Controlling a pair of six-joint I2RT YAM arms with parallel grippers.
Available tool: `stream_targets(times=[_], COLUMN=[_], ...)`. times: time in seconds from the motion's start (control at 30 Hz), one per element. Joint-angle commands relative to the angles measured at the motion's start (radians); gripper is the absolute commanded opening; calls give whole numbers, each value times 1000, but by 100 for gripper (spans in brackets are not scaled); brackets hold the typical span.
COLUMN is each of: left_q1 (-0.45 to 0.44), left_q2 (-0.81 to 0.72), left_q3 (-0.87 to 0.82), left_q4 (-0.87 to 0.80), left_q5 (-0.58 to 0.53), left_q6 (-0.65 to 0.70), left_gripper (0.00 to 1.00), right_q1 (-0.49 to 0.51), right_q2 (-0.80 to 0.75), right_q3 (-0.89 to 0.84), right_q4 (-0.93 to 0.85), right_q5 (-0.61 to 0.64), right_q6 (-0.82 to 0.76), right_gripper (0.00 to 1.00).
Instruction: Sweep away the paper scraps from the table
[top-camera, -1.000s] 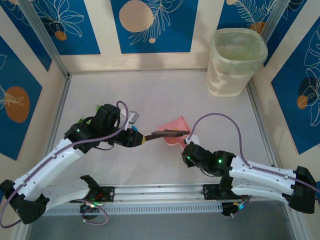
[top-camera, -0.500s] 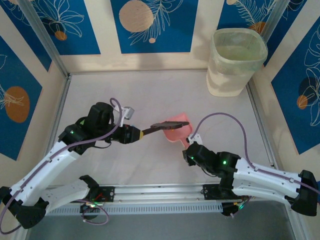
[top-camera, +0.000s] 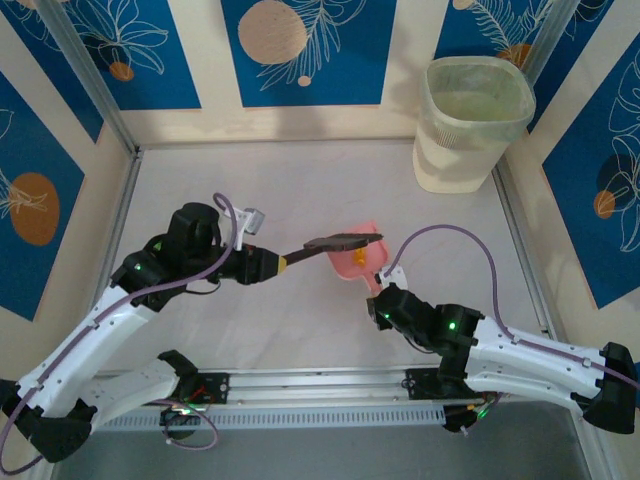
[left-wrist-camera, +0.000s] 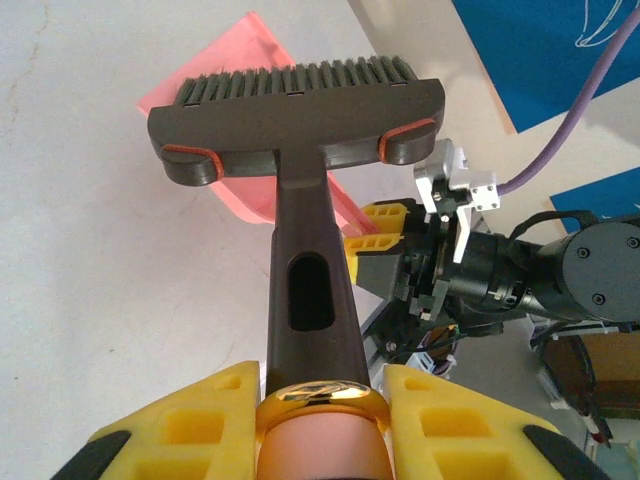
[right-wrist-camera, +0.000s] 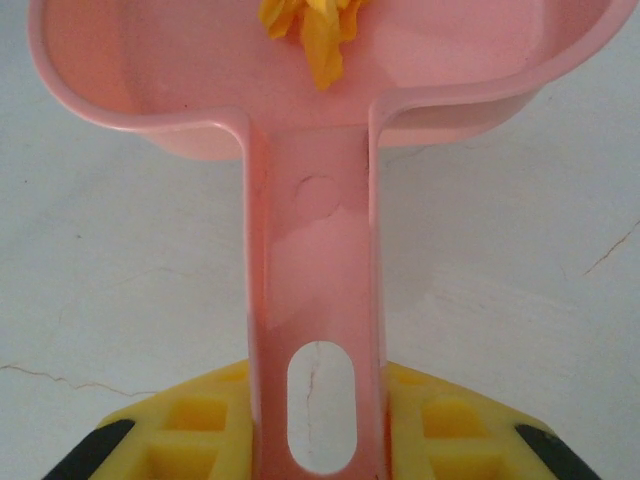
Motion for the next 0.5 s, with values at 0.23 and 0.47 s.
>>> stream_targets(times=[0.23, 0.47], left_q1=[16, 16], left_q2=[-166, -352], left_q3=[-71, -289], left_q4=[35, 179], left_q5=[-330, -528], left_q6=[0, -132], left_gripper=[0, 0], right_q1=[-41, -195], right_q2=[-18, 32], right_q3=[133, 316], right_q4=[-139, -273], right_q5=[48, -20], right_q6=[62, 39], right_gripper=[0, 0])
